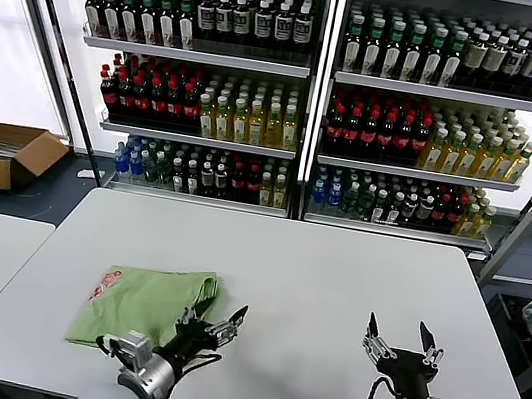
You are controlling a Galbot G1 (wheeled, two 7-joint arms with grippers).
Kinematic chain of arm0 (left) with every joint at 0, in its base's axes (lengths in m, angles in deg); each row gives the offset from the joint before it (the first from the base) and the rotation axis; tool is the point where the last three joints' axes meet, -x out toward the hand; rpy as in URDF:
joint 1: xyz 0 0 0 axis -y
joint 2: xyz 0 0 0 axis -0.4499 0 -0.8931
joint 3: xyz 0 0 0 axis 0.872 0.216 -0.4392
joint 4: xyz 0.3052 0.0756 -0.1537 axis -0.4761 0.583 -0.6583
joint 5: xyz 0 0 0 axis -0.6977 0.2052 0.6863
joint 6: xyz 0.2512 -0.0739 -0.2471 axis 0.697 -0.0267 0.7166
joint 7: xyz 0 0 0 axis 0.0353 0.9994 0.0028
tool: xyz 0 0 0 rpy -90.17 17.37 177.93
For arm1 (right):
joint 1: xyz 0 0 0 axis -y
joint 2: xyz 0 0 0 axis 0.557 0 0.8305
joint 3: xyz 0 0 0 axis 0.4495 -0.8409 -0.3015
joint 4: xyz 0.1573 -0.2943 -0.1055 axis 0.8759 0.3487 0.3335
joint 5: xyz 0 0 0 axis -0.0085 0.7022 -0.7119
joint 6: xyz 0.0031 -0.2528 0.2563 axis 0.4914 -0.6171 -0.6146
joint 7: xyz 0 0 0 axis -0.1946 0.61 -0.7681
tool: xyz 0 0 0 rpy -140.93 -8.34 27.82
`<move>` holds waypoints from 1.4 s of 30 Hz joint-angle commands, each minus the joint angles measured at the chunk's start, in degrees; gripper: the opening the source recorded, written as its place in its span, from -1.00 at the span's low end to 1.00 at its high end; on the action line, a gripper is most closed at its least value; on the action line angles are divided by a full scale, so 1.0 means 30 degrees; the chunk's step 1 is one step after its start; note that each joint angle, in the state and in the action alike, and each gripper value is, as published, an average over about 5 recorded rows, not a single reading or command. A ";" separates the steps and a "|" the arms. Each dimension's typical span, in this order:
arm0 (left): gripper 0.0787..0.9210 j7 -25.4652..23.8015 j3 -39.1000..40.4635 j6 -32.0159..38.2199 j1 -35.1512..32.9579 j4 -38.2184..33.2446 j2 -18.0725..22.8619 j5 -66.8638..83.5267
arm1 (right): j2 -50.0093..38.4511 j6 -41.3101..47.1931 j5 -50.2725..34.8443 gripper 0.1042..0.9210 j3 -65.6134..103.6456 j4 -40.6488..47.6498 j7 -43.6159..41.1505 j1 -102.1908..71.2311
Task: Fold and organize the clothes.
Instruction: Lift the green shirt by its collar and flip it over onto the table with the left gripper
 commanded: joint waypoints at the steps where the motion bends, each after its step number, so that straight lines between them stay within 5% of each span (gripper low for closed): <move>1: 0.72 -0.0199 -0.5692 0.0619 -0.0301 -0.1453 -0.2499 -0.2160 | -0.0225 0.0008 -0.0019 0.76 -0.0639 0.0347 0.0033 0.0574; 8: 0.77 -0.0388 -0.7635 0.1175 -0.0670 0.3120 -0.3306 -0.3538 | -0.0758 0.0068 -0.0247 0.76 -0.0825 0.0496 -0.0011 0.0944; 17: 0.77 -0.0698 -0.7372 0.0882 -0.0327 0.5845 -0.3202 -0.1532 | -0.0725 0.0012 -0.0259 0.76 -0.0910 0.0723 -0.0070 0.1006; 42: 0.71 -0.1662 -0.7061 -0.0473 -0.0607 0.6185 -0.2987 0.2099 | -0.0626 0.0046 -0.0105 0.76 -0.1216 0.0574 -0.0172 0.0879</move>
